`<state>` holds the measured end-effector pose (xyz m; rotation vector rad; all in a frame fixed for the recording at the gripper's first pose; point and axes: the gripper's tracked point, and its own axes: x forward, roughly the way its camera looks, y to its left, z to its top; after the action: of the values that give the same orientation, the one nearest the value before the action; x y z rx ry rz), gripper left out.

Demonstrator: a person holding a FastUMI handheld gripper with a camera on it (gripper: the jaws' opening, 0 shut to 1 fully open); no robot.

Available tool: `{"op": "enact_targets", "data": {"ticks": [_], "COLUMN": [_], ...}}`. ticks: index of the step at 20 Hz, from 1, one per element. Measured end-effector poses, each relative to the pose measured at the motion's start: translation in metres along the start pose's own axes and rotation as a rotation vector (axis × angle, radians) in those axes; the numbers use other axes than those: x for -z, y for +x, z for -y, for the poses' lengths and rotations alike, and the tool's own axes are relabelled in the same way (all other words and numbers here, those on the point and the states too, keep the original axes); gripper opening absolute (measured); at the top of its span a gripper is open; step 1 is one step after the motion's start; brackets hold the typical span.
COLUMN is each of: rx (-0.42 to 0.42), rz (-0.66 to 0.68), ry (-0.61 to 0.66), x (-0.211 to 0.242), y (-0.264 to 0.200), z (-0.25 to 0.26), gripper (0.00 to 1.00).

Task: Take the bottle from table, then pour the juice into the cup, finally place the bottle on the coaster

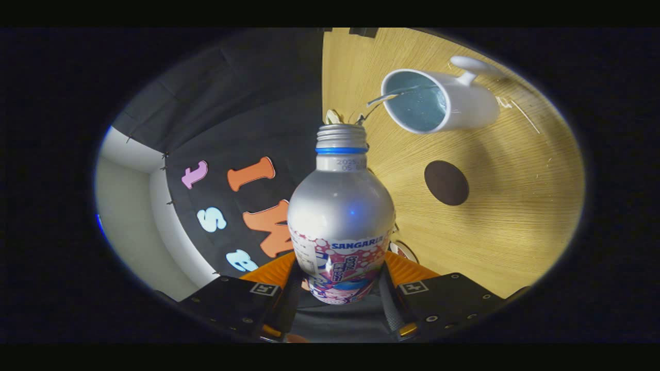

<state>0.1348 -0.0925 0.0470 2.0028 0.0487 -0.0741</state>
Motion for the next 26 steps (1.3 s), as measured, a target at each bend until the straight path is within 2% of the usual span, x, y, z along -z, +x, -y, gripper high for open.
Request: {"op": "enact_targets", "data": {"ticks": [14, 26], "rx": [0.050, 0.057], "rz": [0.022, 0.044], "ry": [0.116, 0.186], "x": [-0.007, -0.017], "y": [-0.004, -0.001], "z": [0.003, 0.002], "gripper": [0.69, 0.70]}}
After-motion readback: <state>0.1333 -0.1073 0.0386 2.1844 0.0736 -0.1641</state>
